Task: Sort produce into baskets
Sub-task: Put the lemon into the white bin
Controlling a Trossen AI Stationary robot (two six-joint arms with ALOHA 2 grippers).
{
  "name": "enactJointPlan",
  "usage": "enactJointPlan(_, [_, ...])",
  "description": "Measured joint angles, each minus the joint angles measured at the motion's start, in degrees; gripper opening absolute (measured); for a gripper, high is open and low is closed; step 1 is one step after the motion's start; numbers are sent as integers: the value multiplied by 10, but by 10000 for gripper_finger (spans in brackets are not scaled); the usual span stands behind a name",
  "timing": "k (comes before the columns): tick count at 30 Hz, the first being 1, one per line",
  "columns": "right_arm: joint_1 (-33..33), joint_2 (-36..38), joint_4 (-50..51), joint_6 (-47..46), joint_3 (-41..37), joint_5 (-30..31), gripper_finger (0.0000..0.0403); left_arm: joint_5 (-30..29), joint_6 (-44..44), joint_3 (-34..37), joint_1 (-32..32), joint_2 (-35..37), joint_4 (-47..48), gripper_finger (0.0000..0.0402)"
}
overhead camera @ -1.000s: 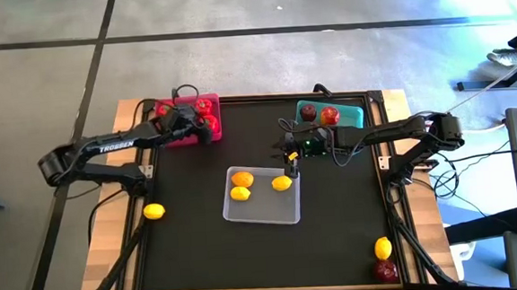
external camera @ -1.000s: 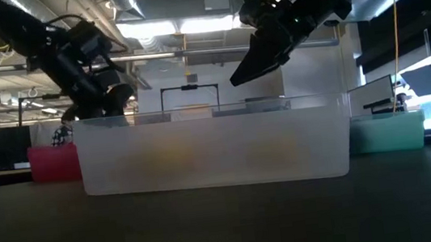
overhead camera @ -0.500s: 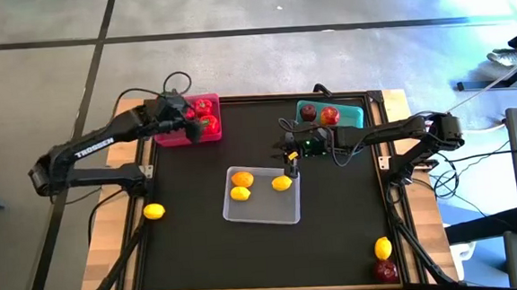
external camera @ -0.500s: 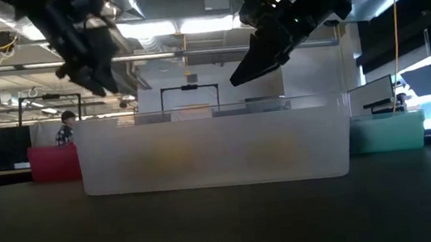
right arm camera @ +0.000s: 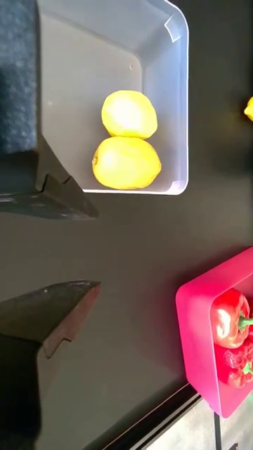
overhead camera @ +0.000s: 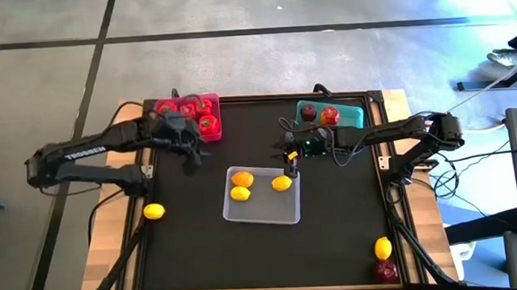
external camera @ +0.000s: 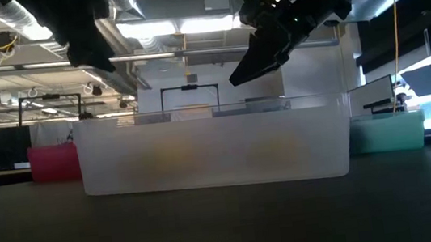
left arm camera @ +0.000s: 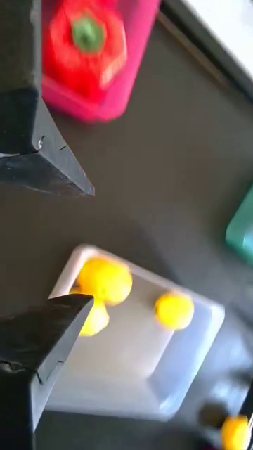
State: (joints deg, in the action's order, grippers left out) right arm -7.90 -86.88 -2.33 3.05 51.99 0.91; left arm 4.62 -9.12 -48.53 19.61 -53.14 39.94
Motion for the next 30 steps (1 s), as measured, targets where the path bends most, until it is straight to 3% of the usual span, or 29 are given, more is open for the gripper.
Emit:
enactJointPlan(7, [0, 0, -2, 0, 0, 0, 152, 0, -76, 9, -78, -2, -26, 235])
enactJointPlan(18, [0, 0, -2, -2, 0, -14, 152, -22, -98, 21, -82, -2, -29, 238])
enactJointPlan(30, [0, 0, -2, -3, 0, -15, 152, -52, -103, 21, -71, -3, -18, 360])
